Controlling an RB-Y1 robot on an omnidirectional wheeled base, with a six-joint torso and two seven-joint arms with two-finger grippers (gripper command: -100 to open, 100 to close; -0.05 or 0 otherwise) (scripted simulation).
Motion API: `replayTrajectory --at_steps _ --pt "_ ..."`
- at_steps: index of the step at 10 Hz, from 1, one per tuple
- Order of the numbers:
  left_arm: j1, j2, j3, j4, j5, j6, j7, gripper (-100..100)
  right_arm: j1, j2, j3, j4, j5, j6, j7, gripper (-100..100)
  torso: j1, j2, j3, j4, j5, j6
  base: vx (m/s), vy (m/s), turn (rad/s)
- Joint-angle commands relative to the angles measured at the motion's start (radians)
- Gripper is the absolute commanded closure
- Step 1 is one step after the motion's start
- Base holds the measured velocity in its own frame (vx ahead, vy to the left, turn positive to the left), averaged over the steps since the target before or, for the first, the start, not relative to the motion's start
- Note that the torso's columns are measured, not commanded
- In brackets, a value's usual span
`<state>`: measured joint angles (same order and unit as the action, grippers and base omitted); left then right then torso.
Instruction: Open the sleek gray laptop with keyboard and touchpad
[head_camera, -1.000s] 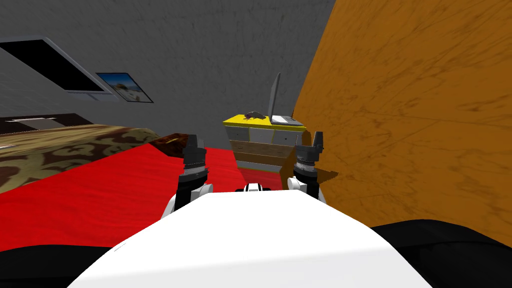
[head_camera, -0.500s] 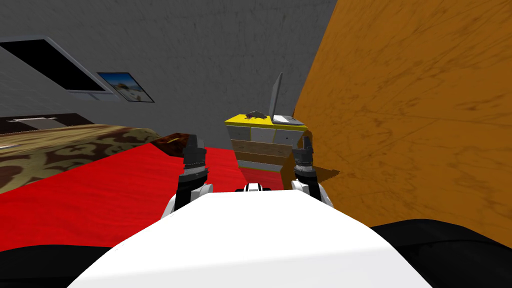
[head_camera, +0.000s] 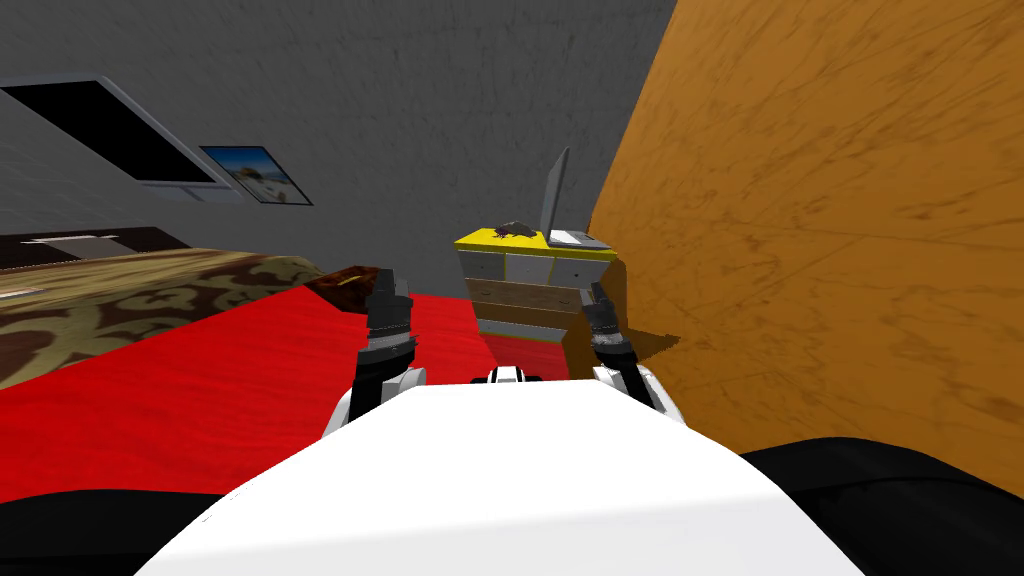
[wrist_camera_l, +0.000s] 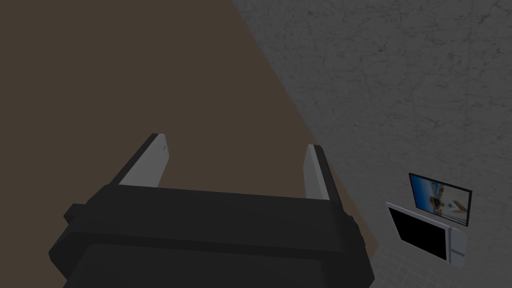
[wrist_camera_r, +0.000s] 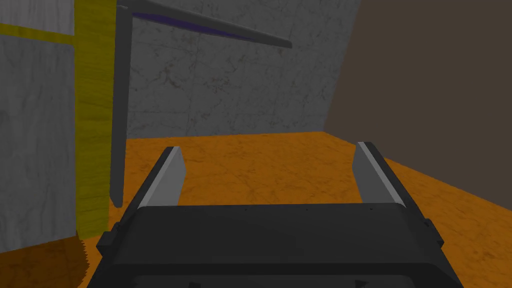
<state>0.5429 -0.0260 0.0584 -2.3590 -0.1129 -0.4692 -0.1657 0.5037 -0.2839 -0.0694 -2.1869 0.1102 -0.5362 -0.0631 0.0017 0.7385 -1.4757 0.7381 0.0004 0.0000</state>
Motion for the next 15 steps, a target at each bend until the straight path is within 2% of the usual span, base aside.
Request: replayTrajectory --at_steps 1,2,3,4,5,6,7,8,9,10,11,12,13,14,15 --pt "0.000 0.000 0.000 0.000 0.000 0.000 0.000 0 0.014 -0.077 -0.014 0.026 0.026 0.064 0.003 -100 -0.001 -0.001 0.000 0.000 0.000 0.000 -0.034 0.064 -0.003" --pt "0.000 0.000 0.000 0.000 0.000 0.000 0.000 0 0.014 -0.090 -0.014 0.026 0.026 0.064 0.003 -100 -0.002 -0.001 0.000 0.000 0.000 0.000 -0.035 0.045 -0.004" --pt "0.000 0.000 0.000 0.000 0.000 0.000 0.000 0 0.025 -0.129 -0.027 0.054 0.042 0.093 0.004 -100 -0.003 -0.001 0.000 0.000 -0.001 0.000 -0.036 0.048 -0.002" --pt "0.000 0.000 0.000 0.000 0.000 0.000 0.000 0 0.025 -0.139 -0.027 0.054 0.042 0.093 0.004 -100 -0.002 0.000 0.000 0.000 -0.001 0.000 -0.030 0.054 -0.003" --pt "0.000 0.000 0.000 0.000 0.000 0.000 0.000 0 0.036 -0.175 -0.041 0.083 0.058 0.124 0.004 -100 -0.002 -0.001 0.000 0.000 0.000 0.000 -0.041 0.071 0.000" --pt "0.000 0.000 0.000 0.000 0.000 0.000 0.000 0 0.036 -0.190 -0.041 0.083 0.058 0.124 0.004 -100 -0.001 0.000 0.000 0.000 0.000 0.000 -0.036 0.059 -0.006" --pt "0.000 0.000 0.000 0.000 0.000 0.000 0.000 0 0.048 -0.231 -0.054 0.113 0.074 0.155 0.005 -100 -0.002 -0.001 0.000 0.000 0.000 0.000 -0.026 0.065 0.002" --pt "0.000 0.000 0.000 0.000 0.000 0.000 0.000 0 0.048 -0.241 -0.054 0.113 0.074 0.155 0.005 -100 -0.002 -0.001 -0.001 0.000 0.000 0.000 -0.024 0.056 -0.001" --pt "0.000 0.000 0.000 0.000 0.000 0.000 0.000 0 0.060 -0.279 -0.069 0.143 0.091 0.187 0.005 -100 -0.002 -0.001 -0.001 0.000 0.000 0.000 -0.028 0.071 0.005" --pt "0.000 0.000 0.000 0.000 0.000 0.000 0.000 0 0.060 -0.291 -0.069 0.143 0.091 0.187 0.005 -100 -0.001 -0.001 0.000 0.000 0.000 0.000 -0.030 0.061 -0.001" --pt "0.000 0.000 0.000 0.000 0.000 0.000 0.000 0 0.073 -0.332 -0.083 0.173 0.107 0.218 0.005 -100 -0.002 0.000 0.000 0.000 0.000 0.000 -0.038 0.061 0.009" --pt "0.000 0.000 0.000 0.000 0.000 0.000 0.000 0 0.073 -0.342 -0.083 0.173 0.107 0.218 0.005 -100 -0.002 0.000 0.000 0.000 -0.001 0.000 -0.032 0.051 0.006" --pt "0.000 0.000 0.000 0.000 0.000 0.000 0.000 0 0.085 -0.381 -0.097 0.204 0.123 0.250 0.005 -100 -0.002 0.000 0.000 0.000 0.000 0.000 -0.034 0.059 0.010" --pt "0.000 0.000 0.000 0.000 0.000 0.000 0.000 0 0.085 -0.392 -0.097 0.204 0.123 0.250 0.005 -100 -0.002 -0.001 0.000 0.000 0.000 0.000 -0.029 0.052 0.007" --pt "0.000 0.000 0.000 0.000 0.000 0.000 0.000 0 0.096 -0.432 -0.111 0.234 0.138 0.281 0.005 -100 -0.002 -0.001 0.000 0.000 0.000 0.000 -0.027 0.075 0.024"
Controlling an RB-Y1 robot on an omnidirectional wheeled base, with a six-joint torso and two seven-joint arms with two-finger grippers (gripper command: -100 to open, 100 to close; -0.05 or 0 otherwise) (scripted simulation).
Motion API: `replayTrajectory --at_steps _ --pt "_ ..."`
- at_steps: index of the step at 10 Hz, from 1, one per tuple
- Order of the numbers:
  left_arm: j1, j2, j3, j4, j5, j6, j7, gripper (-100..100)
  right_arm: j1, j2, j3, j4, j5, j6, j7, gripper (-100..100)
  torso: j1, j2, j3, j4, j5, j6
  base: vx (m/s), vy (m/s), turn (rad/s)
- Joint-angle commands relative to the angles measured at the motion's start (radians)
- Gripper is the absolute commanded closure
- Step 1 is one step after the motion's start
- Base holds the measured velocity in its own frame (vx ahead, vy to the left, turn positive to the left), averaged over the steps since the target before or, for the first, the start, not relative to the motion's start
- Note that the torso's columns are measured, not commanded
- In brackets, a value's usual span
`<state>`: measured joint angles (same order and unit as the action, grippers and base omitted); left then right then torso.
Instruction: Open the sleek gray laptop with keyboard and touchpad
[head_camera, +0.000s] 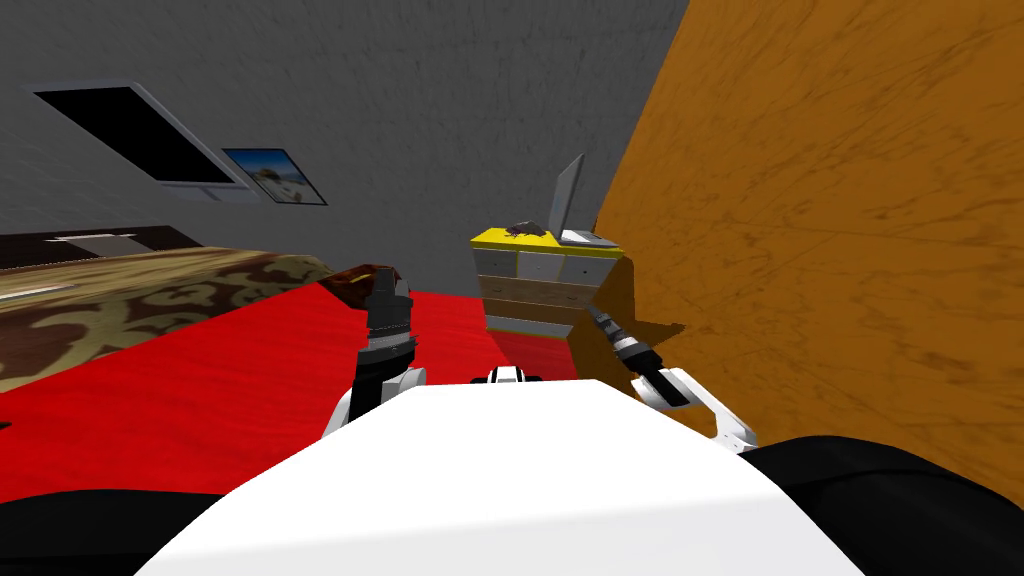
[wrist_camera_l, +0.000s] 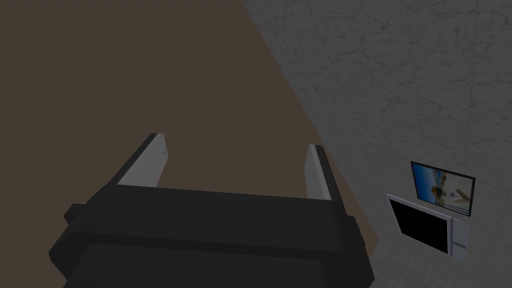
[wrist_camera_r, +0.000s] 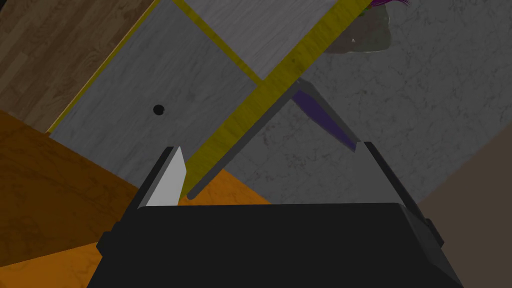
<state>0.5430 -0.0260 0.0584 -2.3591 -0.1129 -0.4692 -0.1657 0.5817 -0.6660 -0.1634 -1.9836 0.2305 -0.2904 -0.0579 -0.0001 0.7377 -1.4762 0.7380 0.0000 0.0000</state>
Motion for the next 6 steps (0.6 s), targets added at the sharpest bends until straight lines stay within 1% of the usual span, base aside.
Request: replayTrajectory --at_steps 1,3,4,5,6 --pt "0.000 0.000 0.000 0.000 0.000 0.000 0.000 0 0.018 -0.060 -0.017 0.031 0.018 0.035 0.000 -100 0.001 0.000 0.000 0.000 0.000 0.000 -0.022 0.062 0.005" --pt "0.000 0.000 0.000 0.000 0.000 0.000 0.000 0 0.040 -0.137 -0.045 0.093 0.045 0.095 -0.001 -100 0.001 0.000 0.000 0.000 0.000 0.000 -0.033 0.084 0.037" --pt "0.000 0.000 0.000 0.000 0.000 0.000 0.000 0 0.040 -0.162 -0.045 0.093 0.045 0.095 -0.001 -100 0.001 0.001 0.001 0.000 0.000 0.000 -0.019 0.070 0.018" --pt "0.000 0.000 0.000 0.000 0.000 0.000 0.000 0 0.050 -0.197 -0.057 0.124 0.057 0.124 -0.002 -100 0.000 0.000 0.000 0.000 0.000 0.000 -0.010 0.072 0.046" --pt "0.000 0.000 0.000 0.000 0.000 0.000 0.000 0 0.050 -0.215 -0.057 0.124 0.057 0.124 -0.002 -100 0.000 -0.001 0.000 0.000 0.000 0.000 -0.007 0.056 0.026"
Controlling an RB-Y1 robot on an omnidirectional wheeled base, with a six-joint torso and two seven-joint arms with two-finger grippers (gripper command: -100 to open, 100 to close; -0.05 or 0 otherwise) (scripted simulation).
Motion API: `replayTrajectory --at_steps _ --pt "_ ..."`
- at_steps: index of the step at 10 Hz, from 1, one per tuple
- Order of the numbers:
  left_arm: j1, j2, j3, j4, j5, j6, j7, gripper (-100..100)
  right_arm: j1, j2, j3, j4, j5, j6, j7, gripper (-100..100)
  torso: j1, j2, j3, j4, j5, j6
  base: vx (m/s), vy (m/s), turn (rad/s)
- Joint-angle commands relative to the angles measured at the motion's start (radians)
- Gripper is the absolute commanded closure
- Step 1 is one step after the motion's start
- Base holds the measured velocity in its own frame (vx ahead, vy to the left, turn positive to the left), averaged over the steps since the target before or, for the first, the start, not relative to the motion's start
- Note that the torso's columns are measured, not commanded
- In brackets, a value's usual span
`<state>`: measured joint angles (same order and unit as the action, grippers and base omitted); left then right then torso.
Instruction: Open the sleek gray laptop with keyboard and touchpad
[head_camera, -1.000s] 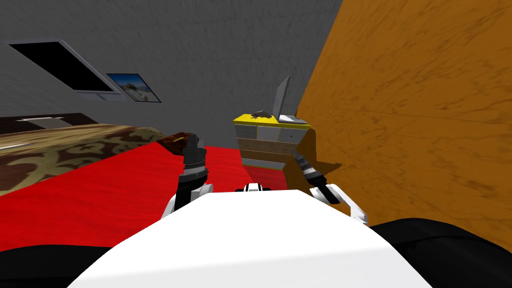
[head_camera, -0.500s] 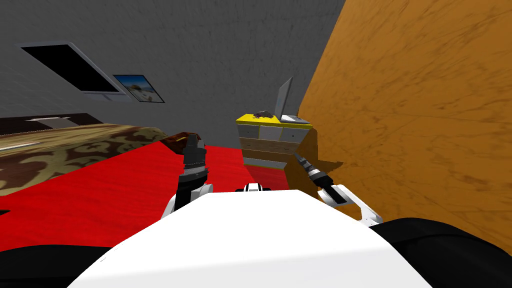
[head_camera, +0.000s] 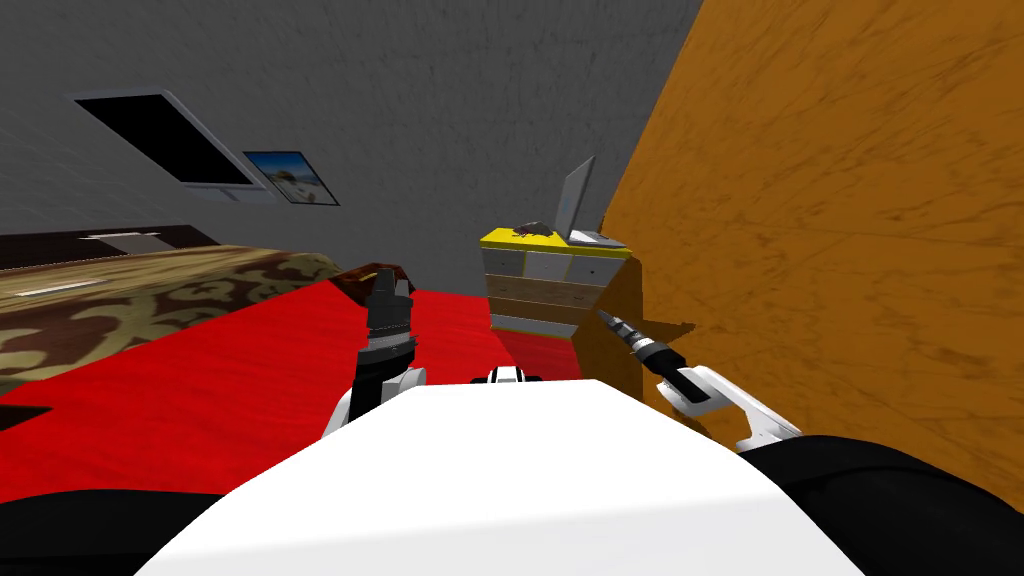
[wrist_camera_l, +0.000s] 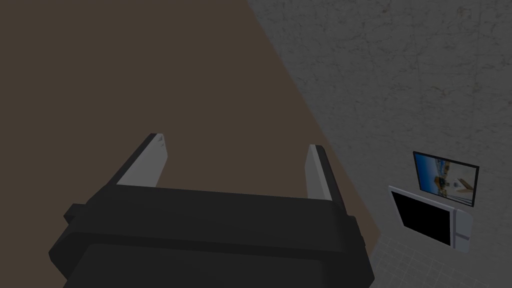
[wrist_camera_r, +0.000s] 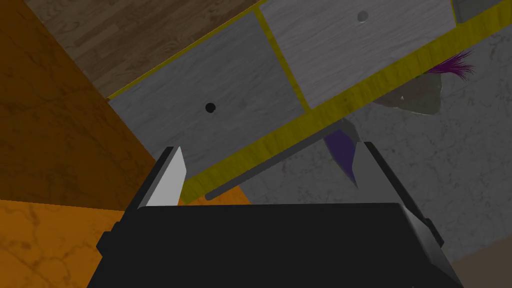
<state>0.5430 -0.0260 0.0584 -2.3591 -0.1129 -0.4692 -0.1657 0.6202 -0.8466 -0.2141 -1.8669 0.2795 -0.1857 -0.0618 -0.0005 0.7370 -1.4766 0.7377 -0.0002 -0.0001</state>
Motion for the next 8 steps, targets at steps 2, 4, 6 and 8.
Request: replayTrajectory --at_steps 2,4,6,8 --pt "0.000 0.000 0.000 0.000 0.000 0.000 0.000 0 0.020 -0.088 -0.019 0.038 0.018 0.046 0.000 -100 0.000 0.000 0.000 0.000 0.000 0.000 -0.002 0.052 0.038" --pt "0.000 0.000 0.000 0.000 0.000 0.000 0.000 0 0.027 -0.143 -0.031 0.070 0.027 0.072 -0.002 -100 0.001 0.001 0.000 0.000 0.000 0.000 0.004 0.052 0.052" --pt "0.000 0.000 0.000 0.000 0.000 0.000 0.000 0 0.034 -0.199 -0.042 0.103 0.034 0.097 -0.004 -100 0.001 0.001 0.000 0.000 0.000 0.000 0.007 0.059 0.054" --pt "0.000 0.000 0.000 0.000 0.000 0.000 0.000 0 0.039 -0.256 -0.053 0.135 0.040 0.120 -0.007 -100 0.000 0.000 0.000 0.000 0.000 0.000 0.019 0.047 0.060"
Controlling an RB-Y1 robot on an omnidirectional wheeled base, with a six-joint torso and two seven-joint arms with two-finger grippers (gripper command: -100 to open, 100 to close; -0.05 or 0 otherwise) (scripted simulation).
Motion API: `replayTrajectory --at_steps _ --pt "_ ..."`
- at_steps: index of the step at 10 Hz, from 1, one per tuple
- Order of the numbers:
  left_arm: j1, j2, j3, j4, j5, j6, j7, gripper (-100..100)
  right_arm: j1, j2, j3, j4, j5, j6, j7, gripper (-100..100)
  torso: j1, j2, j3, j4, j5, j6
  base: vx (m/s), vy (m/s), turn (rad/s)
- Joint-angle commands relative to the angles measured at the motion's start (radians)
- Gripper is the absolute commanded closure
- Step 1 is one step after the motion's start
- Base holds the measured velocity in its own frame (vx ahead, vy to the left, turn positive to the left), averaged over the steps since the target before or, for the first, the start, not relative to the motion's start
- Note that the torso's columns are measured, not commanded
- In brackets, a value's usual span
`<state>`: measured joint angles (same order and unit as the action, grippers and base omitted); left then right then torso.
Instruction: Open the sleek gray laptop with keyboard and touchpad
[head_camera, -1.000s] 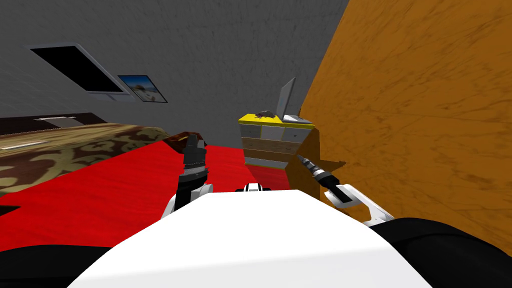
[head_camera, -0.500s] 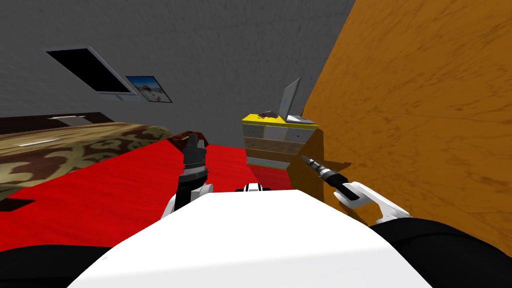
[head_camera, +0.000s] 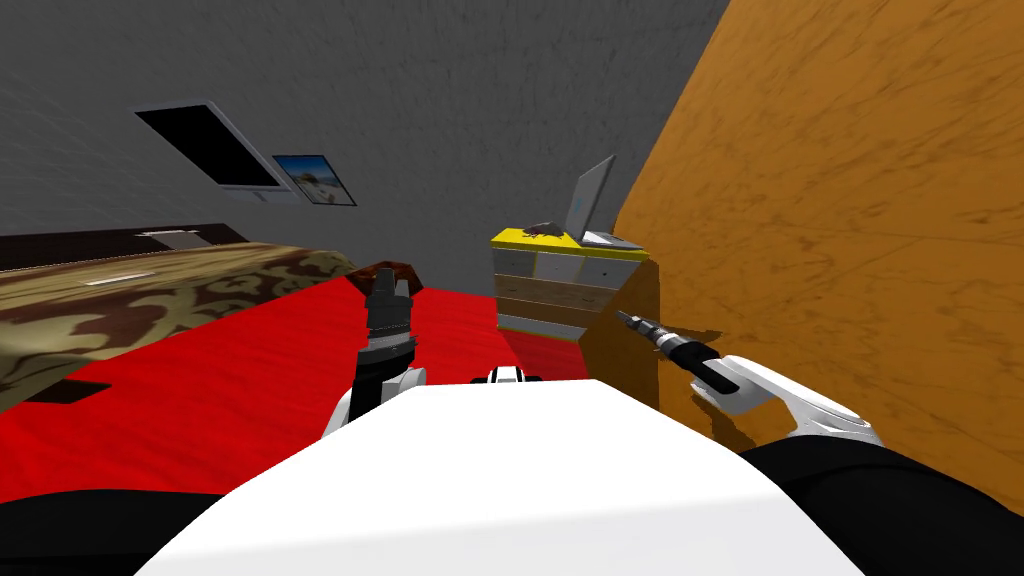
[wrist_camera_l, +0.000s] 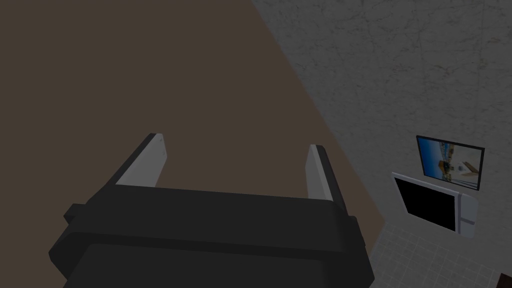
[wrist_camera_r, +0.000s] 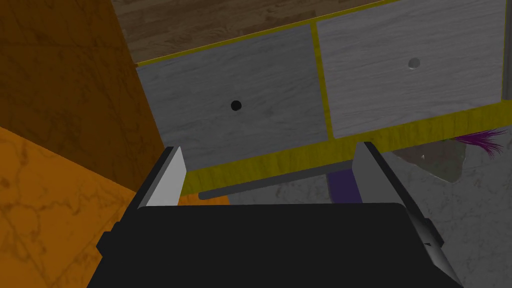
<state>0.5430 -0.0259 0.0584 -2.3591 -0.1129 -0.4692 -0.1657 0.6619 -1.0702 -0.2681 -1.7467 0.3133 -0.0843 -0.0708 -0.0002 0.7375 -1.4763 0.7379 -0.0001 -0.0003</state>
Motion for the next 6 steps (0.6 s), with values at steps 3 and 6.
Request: replayTrajectory --at_steps 3,6 --pt "0.000 0.000 0.000 0.000 0.000 0.000 0.000 0 0.005 -0.127 -0.019 0.082 0.013 0.060 -0.004 -100 0.000 0.000 0.000 0.000 0.000 0.000 0.025 0.046 0.083" --pt "0.000 0.000 0.000 0.000 0.000 0.000 0.000 0 0.008 -0.203 -0.028 0.115 0.015 0.080 -0.008 -100 0.000 0.000 0.000 0.000 0.000 0.000 0.030 0.037 0.069"
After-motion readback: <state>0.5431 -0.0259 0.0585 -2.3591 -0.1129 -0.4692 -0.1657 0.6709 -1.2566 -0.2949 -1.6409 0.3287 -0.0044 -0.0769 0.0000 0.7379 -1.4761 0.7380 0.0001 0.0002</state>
